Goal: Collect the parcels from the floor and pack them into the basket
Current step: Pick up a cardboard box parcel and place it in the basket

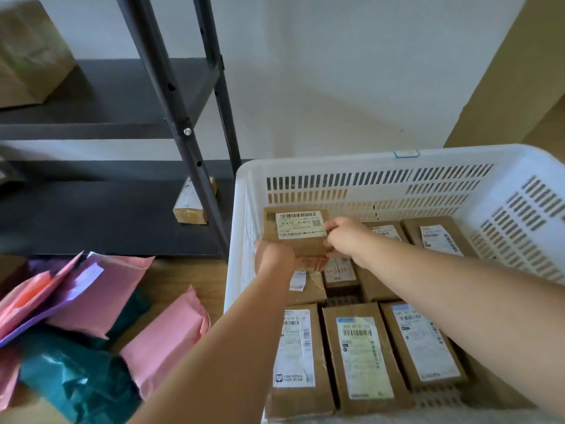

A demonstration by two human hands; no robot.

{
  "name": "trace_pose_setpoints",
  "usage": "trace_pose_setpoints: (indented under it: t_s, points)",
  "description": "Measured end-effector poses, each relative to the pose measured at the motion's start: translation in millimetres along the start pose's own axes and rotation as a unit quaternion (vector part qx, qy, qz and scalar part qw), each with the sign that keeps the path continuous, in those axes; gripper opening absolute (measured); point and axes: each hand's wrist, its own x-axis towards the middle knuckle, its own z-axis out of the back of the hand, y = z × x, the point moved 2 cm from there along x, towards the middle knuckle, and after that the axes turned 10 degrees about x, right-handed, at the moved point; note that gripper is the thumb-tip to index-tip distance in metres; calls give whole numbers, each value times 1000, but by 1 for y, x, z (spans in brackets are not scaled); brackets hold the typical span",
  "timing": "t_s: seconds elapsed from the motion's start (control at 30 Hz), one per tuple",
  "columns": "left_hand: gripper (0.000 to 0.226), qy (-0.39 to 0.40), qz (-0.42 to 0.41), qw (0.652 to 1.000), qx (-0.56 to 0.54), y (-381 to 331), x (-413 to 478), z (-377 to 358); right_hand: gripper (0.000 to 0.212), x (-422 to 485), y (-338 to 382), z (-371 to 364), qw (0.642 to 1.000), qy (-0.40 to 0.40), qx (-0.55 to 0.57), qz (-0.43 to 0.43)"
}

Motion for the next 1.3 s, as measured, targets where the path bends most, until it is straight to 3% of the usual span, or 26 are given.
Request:
trace_pose_setpoints:
  t_s: [0.07,0.13,0.23,0.57,0.7,0.8,0.9,1.07,1.3]
  points:
    - [48,5,-1,1000,2,-4,4,-2,45,9,-3,-4,1000,6,20,-5]
    - [53,16,-45,994,99,-9,2,-5,49,14,-2,-8,999,5,35,-6]
    - [58,25,-90,985,147,-9,-3,-8,53,15,0,-13,1000,6,26,-11]
    - [59,63,-186,970,141,-19,-34,21,55,-14,21,-1,990,23,-129,46]
    - [48,-10,-295,949,111,-28,-69,57,41,-34,50,10,980,-4,-152,128]
    - [42,-103,-330,931,119,-17,-82,98,37,-57,82,3,970,-27,-135,203]
    - [42,-175,-312,926,121,8,-84,142,25,-88,112,-19,964,-31,-77,252]
    - [42,-235,-216,937,139,87,-67,213,16,-147,135,-86,951,46,-63,301]
    - [32,-238,-84,951,181,197,-40,281,15,-195,87,-208,962,95,-17,256]
